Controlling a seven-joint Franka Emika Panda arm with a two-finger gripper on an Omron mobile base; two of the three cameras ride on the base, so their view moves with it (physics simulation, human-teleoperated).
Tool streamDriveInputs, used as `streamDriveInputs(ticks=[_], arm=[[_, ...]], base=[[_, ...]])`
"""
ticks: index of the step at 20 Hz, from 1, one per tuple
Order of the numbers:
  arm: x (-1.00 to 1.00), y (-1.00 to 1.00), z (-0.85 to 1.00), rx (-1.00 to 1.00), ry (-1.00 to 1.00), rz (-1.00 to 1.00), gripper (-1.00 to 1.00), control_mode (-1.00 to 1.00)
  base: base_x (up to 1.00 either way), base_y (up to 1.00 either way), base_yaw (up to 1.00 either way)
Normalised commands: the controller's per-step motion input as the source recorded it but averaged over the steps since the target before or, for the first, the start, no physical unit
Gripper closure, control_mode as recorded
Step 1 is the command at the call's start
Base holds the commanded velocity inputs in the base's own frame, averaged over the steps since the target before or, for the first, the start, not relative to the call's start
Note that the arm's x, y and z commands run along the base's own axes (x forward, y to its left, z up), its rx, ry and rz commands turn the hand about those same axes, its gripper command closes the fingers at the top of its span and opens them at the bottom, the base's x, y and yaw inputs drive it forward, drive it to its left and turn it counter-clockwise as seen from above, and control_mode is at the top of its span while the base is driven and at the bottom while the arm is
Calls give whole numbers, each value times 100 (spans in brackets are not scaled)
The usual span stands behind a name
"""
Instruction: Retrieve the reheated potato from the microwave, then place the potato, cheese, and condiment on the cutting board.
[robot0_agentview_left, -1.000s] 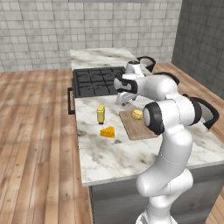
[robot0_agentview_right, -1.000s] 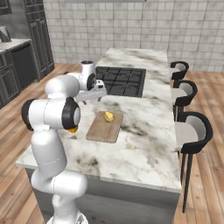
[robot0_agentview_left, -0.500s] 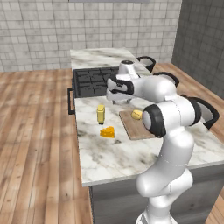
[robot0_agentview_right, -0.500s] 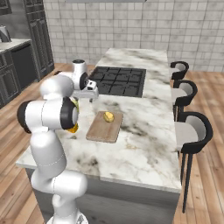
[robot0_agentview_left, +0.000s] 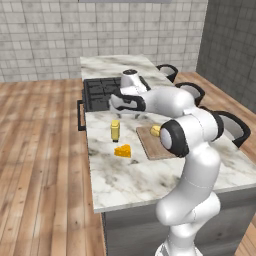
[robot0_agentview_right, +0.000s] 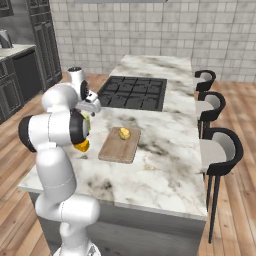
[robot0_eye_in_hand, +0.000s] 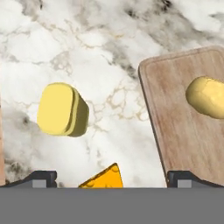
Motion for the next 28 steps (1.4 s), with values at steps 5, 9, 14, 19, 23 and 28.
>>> streamDriveInputs(ticks=[5,9,14,19,23,28], arm=[[19,30,0,7,0,-15,-100,-100],[21,11,-2,11,0,-7,-100,-100],[14,8,-7,11,0,-3,-100,-100],[13,8,-13,1,0,0,-100,-100],[13,5,-12,0,0,0,-100,-100],[2,4,-7,0,0,0,-100,-100]], base=[[0,0,0],[0,0,0],[0,0,0],[0,0,0],[0,0,0],[0,0,0]])
